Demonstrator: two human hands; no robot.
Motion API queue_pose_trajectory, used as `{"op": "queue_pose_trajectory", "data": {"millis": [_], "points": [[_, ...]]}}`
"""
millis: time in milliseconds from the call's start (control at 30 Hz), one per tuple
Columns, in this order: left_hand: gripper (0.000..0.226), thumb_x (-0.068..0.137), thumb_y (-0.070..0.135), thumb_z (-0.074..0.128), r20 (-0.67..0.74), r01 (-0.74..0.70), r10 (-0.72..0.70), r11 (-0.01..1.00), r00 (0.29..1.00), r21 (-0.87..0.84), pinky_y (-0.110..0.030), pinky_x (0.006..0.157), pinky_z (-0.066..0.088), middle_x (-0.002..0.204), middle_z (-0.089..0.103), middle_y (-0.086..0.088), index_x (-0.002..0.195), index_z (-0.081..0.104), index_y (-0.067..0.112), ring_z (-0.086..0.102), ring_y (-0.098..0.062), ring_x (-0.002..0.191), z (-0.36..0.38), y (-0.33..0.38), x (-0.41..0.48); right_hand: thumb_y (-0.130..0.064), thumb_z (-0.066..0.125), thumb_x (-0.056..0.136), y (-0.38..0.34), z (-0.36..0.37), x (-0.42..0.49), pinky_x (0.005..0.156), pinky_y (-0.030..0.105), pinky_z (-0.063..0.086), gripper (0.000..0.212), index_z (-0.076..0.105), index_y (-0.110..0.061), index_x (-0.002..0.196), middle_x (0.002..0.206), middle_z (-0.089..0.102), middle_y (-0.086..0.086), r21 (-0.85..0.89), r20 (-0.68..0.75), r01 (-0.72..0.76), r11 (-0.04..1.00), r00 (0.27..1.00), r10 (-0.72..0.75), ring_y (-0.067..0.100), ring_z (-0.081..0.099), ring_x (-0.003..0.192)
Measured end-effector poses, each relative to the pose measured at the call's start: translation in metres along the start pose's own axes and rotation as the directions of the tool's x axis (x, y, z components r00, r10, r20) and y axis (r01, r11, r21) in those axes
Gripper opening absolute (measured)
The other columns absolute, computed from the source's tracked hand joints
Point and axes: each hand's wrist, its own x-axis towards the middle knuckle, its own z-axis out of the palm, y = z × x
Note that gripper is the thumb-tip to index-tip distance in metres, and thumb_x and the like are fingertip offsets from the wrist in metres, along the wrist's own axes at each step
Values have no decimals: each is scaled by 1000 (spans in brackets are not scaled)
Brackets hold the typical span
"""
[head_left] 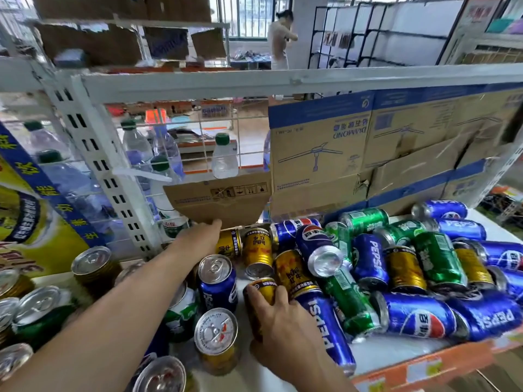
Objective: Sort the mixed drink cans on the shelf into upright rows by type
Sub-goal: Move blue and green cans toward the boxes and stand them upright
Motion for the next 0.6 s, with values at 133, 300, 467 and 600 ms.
{"op": "queue_pose_trajectory", "data": {"millis": [133, 300, 467, 600], "points": [[46, 80, 21, 73, 2, 9, -9, 1000, 1000, -3, -37, 81, 52, 110, 60, -9, 119, 48, 15, 60, -25, 95, -7, 1, -2, -41, 63, 86, 6, -1, 0, 75, 34, 38, 80, 9, -37, 146, 131, 33, 14, -15, 11, 50, 999, 999, -50, 32, 53, 104], [68, 72, 40, 80, -64, 10, -20, 988, 998, -156, -29, 81, 46, 120, 59, -5, 128, 51, 16, 56, -20, 99, -18, -10, -16, -39, 65, 84, 7, -5, 5, 82, 36, 44, 78, 14, -38, 142, 128, 41, 8, 72, 23, 69, 995, 997, -71, 30, 56, 108], [64, 71, 36, 80, -197, -70, -7, 922, 980, -381, -30, 88, 43, 125, 54, 0, 126, 49, 21, 51, -16, 106, -34, -11, -32, -44, 60, 83, 8, -20, 9, 87, 34, 44, 54, 41, -27, 131, 123, 52, -1, 212, -165, 78, 974, 985, -43, 24, 57, 109], [64, 70, 40, 82, -258, -54, -71, 894, 964, -445, -32, 90, 45, 126, 55, -3, 124, 53, 22, 52, -19, 110, -40, -13, -40, -40, 67, 74, 11, -39, 16, 83, 34, 47, 41, 52, -26, 109, 107, 60, -2, 311, -249, 95, 946, 968, -16, 22, 57, 97]]}}
